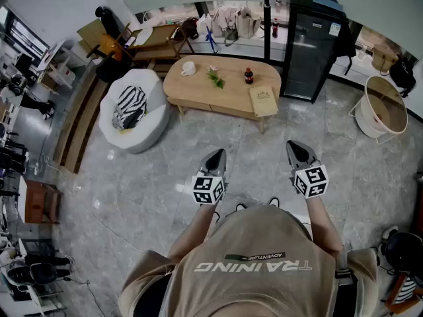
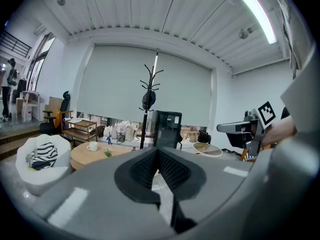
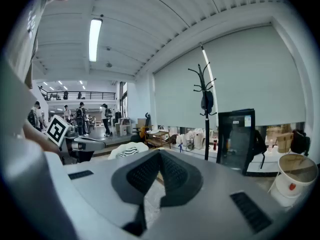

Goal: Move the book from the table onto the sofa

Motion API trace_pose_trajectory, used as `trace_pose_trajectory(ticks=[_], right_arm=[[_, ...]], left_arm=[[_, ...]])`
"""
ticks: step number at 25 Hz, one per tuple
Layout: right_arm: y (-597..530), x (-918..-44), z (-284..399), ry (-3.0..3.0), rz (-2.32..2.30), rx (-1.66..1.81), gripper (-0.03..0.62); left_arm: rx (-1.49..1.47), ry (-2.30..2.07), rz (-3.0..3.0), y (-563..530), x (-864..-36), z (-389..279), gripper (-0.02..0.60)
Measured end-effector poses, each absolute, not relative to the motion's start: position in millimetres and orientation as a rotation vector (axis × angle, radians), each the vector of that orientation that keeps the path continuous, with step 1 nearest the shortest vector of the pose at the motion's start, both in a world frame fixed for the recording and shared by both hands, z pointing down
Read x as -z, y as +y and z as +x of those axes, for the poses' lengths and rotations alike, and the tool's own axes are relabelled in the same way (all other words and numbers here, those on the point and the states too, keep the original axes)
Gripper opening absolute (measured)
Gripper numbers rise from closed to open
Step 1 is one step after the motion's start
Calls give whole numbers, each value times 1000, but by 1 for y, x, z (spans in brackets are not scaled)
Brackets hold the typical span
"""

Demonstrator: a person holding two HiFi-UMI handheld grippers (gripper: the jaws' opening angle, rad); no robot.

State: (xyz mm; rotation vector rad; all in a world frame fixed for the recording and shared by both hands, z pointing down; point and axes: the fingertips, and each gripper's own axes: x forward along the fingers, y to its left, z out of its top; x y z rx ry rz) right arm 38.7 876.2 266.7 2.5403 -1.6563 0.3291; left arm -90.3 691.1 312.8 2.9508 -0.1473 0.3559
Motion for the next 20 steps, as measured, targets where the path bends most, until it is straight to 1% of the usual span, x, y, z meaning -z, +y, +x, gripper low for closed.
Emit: trace_pose_trajectory(ticks=[11,20], right_arm=[[838,-273,17,-1643,2524,-350,5],[844,-306,4,-1631,2506,-459,5]], left_arm=[[-380,-4,2996,678,-318,-101,-2],[-465,7,2912,686,-353,-112,-2]])
